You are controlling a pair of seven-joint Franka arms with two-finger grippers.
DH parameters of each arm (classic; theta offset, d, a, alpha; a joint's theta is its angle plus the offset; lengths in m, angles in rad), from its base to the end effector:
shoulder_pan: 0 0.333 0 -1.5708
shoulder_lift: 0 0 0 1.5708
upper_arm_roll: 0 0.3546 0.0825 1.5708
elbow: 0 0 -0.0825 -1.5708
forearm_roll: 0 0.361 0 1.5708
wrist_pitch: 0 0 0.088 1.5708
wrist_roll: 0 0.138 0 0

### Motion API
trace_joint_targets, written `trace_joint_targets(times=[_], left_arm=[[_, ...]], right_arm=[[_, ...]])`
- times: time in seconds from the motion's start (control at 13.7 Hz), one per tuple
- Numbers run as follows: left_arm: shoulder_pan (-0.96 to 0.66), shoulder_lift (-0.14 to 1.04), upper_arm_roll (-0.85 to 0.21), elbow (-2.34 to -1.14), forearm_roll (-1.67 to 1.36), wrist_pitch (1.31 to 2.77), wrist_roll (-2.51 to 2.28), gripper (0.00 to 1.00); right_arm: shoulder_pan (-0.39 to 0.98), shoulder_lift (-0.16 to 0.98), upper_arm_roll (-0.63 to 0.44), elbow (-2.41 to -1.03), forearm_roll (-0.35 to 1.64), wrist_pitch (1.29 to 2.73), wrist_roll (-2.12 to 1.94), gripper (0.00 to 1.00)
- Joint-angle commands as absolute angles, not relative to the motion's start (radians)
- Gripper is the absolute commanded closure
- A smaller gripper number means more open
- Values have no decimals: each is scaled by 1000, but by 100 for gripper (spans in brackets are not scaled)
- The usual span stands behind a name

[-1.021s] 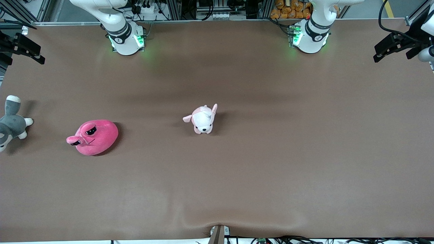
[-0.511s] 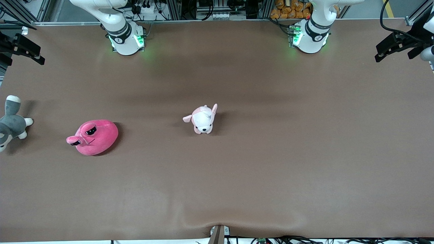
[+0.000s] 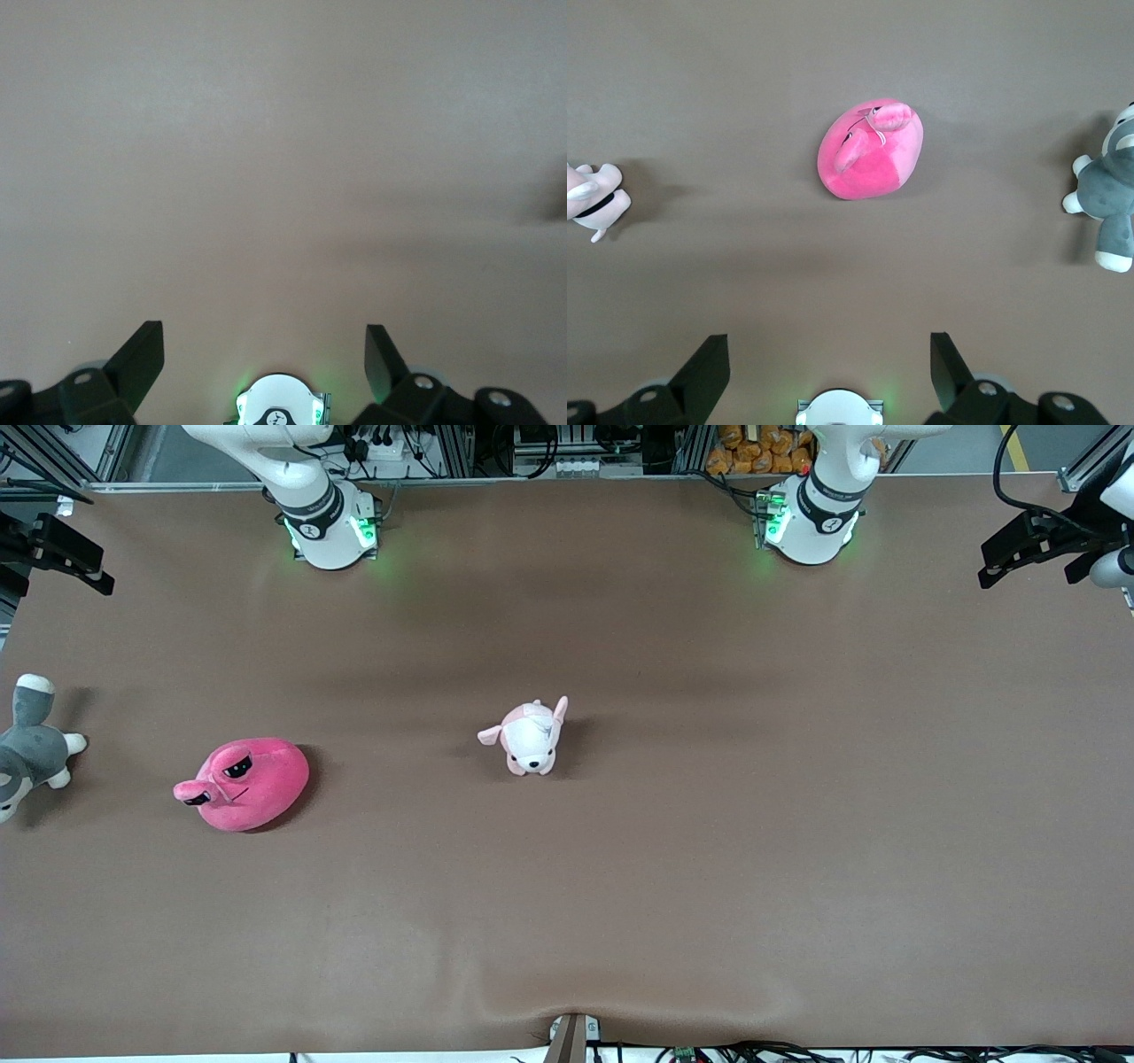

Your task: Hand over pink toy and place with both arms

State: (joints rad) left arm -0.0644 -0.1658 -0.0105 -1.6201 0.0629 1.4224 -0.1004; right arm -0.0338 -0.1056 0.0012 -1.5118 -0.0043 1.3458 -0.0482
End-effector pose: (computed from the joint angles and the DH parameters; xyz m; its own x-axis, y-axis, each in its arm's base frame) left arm 0.4547 -0.0252 0.6798 0.9991 0.0348 -0.0250 0.0331 -0.9972 -0.0670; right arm 0.4665 -0.0158 0.6918 0.9981 0.0147 -0.0605 0.0148 -0.9999 0.0014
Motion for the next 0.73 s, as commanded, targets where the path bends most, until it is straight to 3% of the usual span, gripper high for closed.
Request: trace_joint_targets(times=[0.0, 0.66], left_arm=[[-61, -156, -8, -1591, 51, 1401, -81, 0], [-60, -156, -3, -1591, 51, 1401, -80, 0]], right_arm=[[-52, -91, 9, -1493, -23, 1345, -46, 0], [-81, -71, 11, -1499, -12, 1351, -46, 0]])
